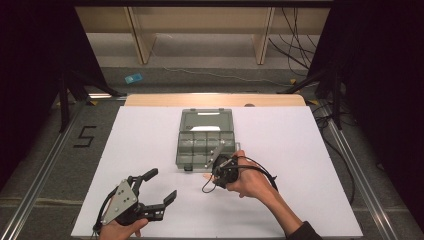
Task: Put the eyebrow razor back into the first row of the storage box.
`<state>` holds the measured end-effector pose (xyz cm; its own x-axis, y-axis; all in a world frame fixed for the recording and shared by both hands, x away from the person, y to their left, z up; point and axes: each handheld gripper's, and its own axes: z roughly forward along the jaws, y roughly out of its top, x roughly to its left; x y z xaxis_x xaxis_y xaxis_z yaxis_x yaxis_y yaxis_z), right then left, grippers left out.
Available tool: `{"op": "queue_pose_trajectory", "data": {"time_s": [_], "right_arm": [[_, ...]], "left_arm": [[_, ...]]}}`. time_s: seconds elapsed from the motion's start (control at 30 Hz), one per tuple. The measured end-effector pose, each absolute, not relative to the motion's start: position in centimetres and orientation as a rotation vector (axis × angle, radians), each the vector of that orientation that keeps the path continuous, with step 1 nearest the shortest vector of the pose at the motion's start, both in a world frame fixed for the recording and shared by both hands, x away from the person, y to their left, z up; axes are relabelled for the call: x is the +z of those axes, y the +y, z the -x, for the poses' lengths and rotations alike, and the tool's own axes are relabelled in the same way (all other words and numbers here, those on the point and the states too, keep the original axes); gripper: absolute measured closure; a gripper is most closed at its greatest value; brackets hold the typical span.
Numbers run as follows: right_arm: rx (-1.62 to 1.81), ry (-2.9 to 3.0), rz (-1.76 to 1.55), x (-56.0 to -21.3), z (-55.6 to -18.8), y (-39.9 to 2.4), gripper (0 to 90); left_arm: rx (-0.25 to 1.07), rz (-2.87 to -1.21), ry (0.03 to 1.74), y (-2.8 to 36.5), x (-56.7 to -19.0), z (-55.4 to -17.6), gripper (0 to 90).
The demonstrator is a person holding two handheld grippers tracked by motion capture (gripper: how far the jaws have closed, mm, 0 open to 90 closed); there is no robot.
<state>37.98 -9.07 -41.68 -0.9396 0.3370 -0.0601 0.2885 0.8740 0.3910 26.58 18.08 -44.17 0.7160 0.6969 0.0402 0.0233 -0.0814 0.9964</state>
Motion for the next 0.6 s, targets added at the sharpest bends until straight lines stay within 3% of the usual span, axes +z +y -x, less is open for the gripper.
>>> {"op": "queue_pose_trajectory", "data": {"time_s": [0.6], "right_arm": [[0.652,2.855,-0.467,-40.3,-38.5,-9.7,74.1]], "left_arm": [[0.619,-1.572,0.607,18.0,-44.2,-26.6,15.9]]}}
